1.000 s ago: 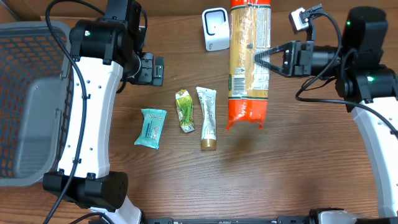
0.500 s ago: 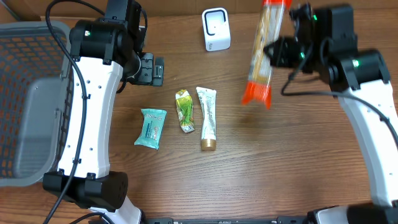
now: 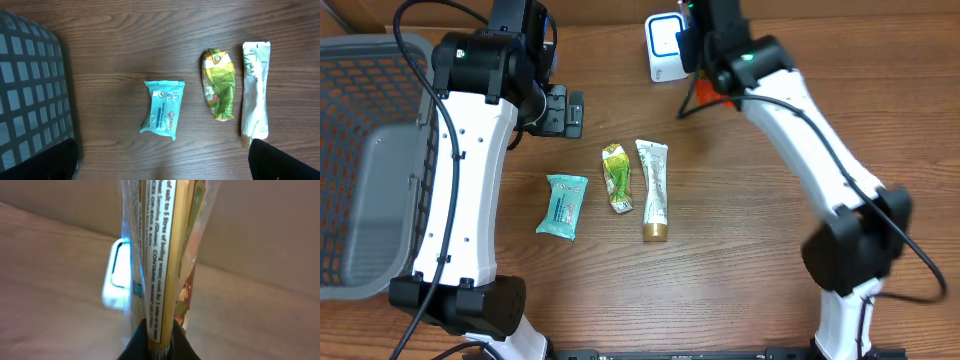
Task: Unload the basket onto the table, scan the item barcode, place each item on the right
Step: 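Carry the pasta bag up to the white scanner and hold it there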
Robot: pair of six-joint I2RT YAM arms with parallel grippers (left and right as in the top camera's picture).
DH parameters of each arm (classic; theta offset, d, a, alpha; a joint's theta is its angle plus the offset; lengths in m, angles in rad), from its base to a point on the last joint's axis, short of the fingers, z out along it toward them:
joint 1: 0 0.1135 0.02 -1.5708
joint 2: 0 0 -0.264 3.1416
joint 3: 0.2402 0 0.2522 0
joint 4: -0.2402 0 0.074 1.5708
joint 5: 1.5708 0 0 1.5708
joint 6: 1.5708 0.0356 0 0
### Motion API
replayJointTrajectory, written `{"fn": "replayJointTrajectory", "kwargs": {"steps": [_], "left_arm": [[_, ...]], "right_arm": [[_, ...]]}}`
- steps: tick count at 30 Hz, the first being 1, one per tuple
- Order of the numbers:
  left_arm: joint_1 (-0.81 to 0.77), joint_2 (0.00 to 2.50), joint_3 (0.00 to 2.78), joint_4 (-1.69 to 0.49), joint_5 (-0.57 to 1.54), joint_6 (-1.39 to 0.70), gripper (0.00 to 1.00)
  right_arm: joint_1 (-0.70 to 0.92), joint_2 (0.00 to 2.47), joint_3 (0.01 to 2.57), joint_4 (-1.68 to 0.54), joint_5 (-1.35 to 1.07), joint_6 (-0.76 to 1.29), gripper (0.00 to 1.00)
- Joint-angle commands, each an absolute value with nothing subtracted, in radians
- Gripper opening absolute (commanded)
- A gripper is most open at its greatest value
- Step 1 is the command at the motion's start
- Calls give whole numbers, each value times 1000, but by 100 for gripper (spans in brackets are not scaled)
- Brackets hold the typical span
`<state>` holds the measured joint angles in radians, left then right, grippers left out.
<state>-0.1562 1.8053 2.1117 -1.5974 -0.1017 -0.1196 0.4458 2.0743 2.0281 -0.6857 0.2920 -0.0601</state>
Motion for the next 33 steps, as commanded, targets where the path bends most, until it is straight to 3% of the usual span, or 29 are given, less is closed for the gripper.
{"fn": "replayJointTrajectory", "kwargs": {"steps": [1, 13, 33], "left_arm": [[-151, 1813, 2107, -1596, -100, -105, 100], [-151, 1813, 2107, -1596, -100, -105, 100], [-151, 1813, 2107, -1596, -100, -105, 100]], "right_arm": [[439, 2092, 2069, -531, 410, -198, 4], [501, 2301, 2069, -65, 554, -646, 4], [528, 2318, 2069, 6, 565, -759, 4]]}}
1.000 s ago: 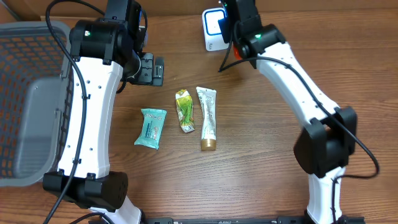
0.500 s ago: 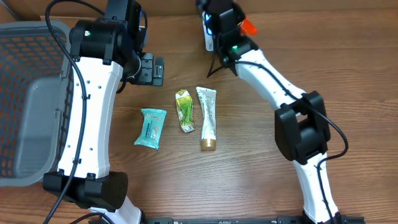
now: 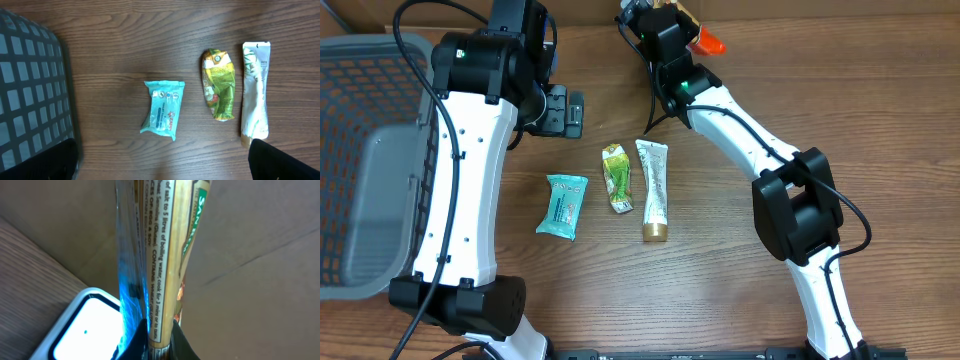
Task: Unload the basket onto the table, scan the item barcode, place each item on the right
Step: 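Carry the pasta bag up to the white scanner and hold it there, then bring the pasta bag back and set it down at the table's right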
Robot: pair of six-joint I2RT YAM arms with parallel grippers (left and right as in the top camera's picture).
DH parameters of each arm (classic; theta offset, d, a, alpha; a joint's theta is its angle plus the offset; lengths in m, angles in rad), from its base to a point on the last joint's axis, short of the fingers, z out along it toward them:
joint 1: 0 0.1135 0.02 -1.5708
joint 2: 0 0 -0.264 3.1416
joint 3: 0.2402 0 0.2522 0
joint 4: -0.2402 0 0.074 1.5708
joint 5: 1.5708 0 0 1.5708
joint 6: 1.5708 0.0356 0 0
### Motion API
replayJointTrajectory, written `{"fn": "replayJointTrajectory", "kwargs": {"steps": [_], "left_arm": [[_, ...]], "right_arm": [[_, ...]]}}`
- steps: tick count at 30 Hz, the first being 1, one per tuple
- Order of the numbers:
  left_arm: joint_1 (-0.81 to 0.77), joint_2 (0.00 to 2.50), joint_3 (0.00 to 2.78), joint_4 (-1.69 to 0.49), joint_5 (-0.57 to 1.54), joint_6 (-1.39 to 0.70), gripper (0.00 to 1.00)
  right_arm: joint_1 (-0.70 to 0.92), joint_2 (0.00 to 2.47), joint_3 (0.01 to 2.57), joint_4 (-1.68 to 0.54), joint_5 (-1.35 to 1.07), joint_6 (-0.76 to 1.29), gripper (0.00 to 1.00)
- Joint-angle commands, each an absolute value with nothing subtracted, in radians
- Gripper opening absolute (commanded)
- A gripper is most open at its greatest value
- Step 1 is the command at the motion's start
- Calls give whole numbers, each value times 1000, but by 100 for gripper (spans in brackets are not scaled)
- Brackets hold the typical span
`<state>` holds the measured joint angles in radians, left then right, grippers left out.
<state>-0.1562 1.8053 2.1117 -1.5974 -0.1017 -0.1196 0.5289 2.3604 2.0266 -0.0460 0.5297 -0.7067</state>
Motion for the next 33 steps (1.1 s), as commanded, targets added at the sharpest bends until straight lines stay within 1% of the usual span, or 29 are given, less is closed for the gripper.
{"fn": "replayJointTrajectory", "kwargs": {"steps": [1, 4, 6, 10, 13, 18, 21, 25, 29, 31, 33], "left_arm": [[-151, 1813, 2107, -1596, -101, -105, 100], [-151, 1813, 2107, -1596, -100, -105, 100], [-151, 1813, 2107, -1596, -101, -105, 99], [-151, 1813, 2107, -1596, -100, -105, 100], [-151, 1813, 2107, -1596, -101, -105, 100], [-151, 1813, 2107, -1596, -100, -105, 100], [-151, 1813, 2107, -1596, -100, -105, 100], [-151, 1813, 2107, -1596, -100, -105, 100], [-151, 1813, 2107, -1596, -100, -105, 100], [-151, 1813, 2107, -1596, -100, -105, 100], [-151, 1813, 2107, -1596, -100, -105, 100]], "right_arm": [[530, 2318, 2069, 19, 579, -772, 4], [533, 2314, 2069, 60, 632, -783, 4], [536, 2298, 2069, 40, 635, -778, 4], [537, 2231, 2069, -68, 615, -655, 4], [527, 2145, 2070, -224, 559, -546, 4], [483, 1947, 2070, -584, 385, -236, 4], [409, 1829, 2070, -819, 204, -15, 4], [260, 1749, 2069, -1094, -89, 142, 4], [76, 1760, 2033, -1289, -303, 157, 4], [-29, 1771, 1937, -1312, -378, 157, 4], [-97, 1775, 1831, -1272, -448, 158, 4]]}}
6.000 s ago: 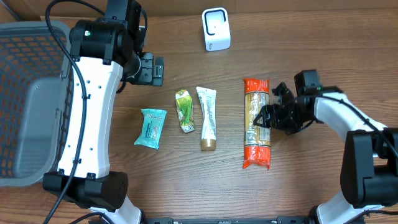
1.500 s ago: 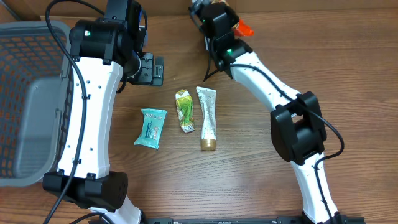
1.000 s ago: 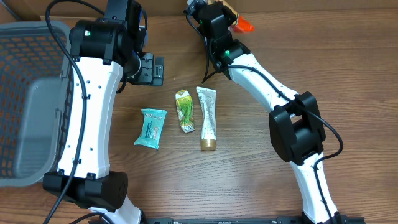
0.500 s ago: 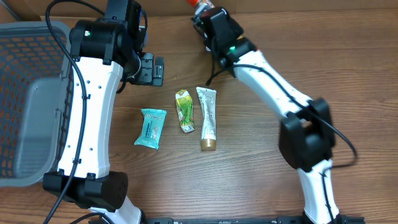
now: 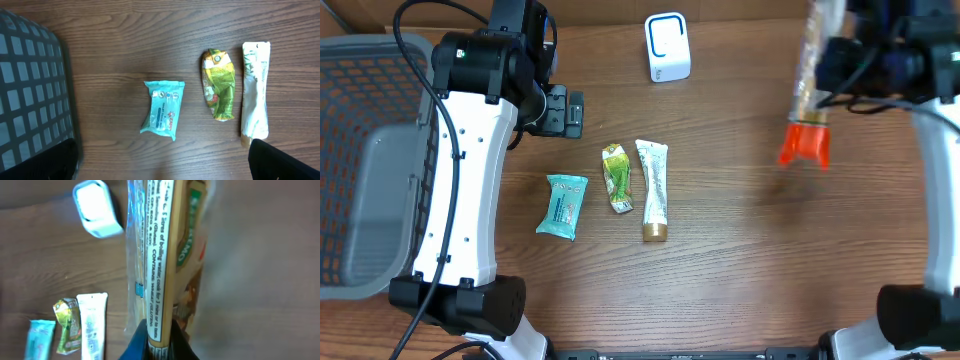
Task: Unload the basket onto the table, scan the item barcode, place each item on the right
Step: 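Bring the pasta bag back and set it down at the table's right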
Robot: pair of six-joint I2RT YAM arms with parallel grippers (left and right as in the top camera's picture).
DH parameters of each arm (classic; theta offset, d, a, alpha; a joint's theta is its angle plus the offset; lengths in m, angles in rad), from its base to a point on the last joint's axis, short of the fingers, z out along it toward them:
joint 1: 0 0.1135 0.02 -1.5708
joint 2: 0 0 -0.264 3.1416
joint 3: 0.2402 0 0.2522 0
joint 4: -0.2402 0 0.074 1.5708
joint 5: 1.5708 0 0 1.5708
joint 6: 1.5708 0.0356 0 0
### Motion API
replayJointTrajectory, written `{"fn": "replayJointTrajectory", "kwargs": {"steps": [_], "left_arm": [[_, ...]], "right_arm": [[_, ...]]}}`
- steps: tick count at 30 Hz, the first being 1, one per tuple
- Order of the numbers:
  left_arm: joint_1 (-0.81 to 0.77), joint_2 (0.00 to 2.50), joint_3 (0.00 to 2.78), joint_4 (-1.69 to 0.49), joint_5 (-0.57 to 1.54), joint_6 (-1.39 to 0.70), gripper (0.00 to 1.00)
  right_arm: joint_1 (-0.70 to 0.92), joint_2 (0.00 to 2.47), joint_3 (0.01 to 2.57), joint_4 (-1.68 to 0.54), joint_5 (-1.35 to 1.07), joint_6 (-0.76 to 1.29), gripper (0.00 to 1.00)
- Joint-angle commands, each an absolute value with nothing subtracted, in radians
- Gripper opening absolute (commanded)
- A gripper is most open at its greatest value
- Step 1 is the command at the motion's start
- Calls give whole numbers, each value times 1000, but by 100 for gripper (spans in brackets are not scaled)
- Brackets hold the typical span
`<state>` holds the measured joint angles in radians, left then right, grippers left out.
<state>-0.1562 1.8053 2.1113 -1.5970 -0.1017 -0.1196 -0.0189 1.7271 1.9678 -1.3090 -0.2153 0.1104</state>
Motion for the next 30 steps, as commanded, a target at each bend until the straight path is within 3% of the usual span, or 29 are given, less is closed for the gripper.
{"fn": "replayJointTrajectory", "kwargs": {"steps": [1, 5, 10, 11, 13, 15, 21, 25, 27, 30], "left_arm": [[-151, 1813, 2107, -1596, -100, -105, 100], [-151, 1813, 2107, -1596, -100, -105, 100], [-151, 1813, 2107, -1596, -100, -105, 100], [-151, 1813, 2107, -1596, -100, -105, 100], [-151, 1813, 2107, -1596, -100, -105, 100], [-151, 1813, 2107, -1596, -100, -105, 100], [-151, 1813, 2107, -1596, -101, -105, 100], [-151, 1813, 2107, -1596, -101, -105, 100], [-151, 1813, 2107, -1596, -100, -105, 100], [-151, 1813, 2107, -1596, -100, -105, 100]], "right_arm": [[-131, 1777, 1762, -1231, -486, 158, 4], [-265, 1777, 1444, -984, -529, 223, 4], [-370, 1777, 1275, -821, -564, 304, 4], [-382, 1777, 1271, -822, -564, 305, 12], [-402, 1776, 1272, -846, -560, 303, 46], [-413, 1775, 1283, -879, -560, 301, 64], [-367, 1769, 1414, -1074, -563, 175, 88], [-250, 1744, 1526, -1196, -562, 99, 92], [-168, 1731, 1552, -1211, -561, 100, 100], [-45, 1728, 1551, -1200, -564, 104, 100]]}}
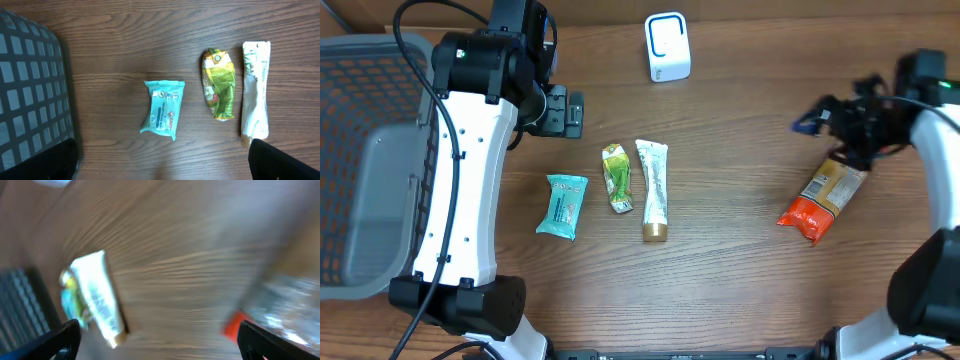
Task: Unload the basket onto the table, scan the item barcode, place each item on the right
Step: 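Bring the pasta bag back and set it down at the table's right, then move right gripper to the white Pantene tube and grasp it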
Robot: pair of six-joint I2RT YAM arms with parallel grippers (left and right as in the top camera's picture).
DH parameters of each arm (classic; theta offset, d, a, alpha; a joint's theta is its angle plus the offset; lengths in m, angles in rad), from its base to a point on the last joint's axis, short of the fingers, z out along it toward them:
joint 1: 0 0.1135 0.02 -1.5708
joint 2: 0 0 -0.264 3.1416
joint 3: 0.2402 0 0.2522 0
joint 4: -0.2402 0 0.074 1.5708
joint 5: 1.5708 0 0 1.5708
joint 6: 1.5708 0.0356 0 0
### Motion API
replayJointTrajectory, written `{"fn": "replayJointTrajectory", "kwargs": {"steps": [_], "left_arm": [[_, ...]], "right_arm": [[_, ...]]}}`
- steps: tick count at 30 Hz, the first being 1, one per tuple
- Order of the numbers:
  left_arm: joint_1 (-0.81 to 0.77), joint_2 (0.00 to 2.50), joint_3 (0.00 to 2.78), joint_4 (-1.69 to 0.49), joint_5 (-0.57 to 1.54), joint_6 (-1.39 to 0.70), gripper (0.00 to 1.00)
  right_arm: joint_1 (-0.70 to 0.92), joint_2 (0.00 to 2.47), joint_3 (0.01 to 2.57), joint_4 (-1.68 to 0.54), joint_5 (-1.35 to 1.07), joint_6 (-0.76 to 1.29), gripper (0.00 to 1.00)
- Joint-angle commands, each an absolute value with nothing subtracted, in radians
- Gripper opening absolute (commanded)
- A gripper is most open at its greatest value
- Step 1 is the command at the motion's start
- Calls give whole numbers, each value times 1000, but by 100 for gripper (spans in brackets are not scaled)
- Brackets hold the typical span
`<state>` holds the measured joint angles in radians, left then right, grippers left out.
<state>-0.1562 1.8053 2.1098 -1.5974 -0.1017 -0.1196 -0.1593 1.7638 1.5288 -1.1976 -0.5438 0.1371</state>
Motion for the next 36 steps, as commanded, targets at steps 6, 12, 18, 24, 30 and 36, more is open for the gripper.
{"fn": "replayJointTrajectory", "kwargs": {"steps": [6, 12, 18, 24, 30, 36], "left_arm": [[-151, 1813, 2107, -1596, -100, -105, 100], [-151, 1813, 2107, -1596, -100, -105, 100], [-151, 1813, 2107, -1596, -100, -105, 100], [-151, 1813, 2107, -1596, -100, -105, 100], [-151, 1813, 2107, -1596, -100, -105, 100], [-151, 1813, 2107, -1596, -100, -105, 100]], "right_arm": [[232, 1761, 1475, -1107, -553, 120, 100], [417, 1814, 1381, -951, -461, 318, 81], [530, 1849, 1330, -871, -341, 458, 72], [639, 1853, 1330, -860, -316, 466, 64], [729, 1858, 1330, -836, -237, 509, 59], [799, 1858, 1330, -759, -239, 509, 46]]}}
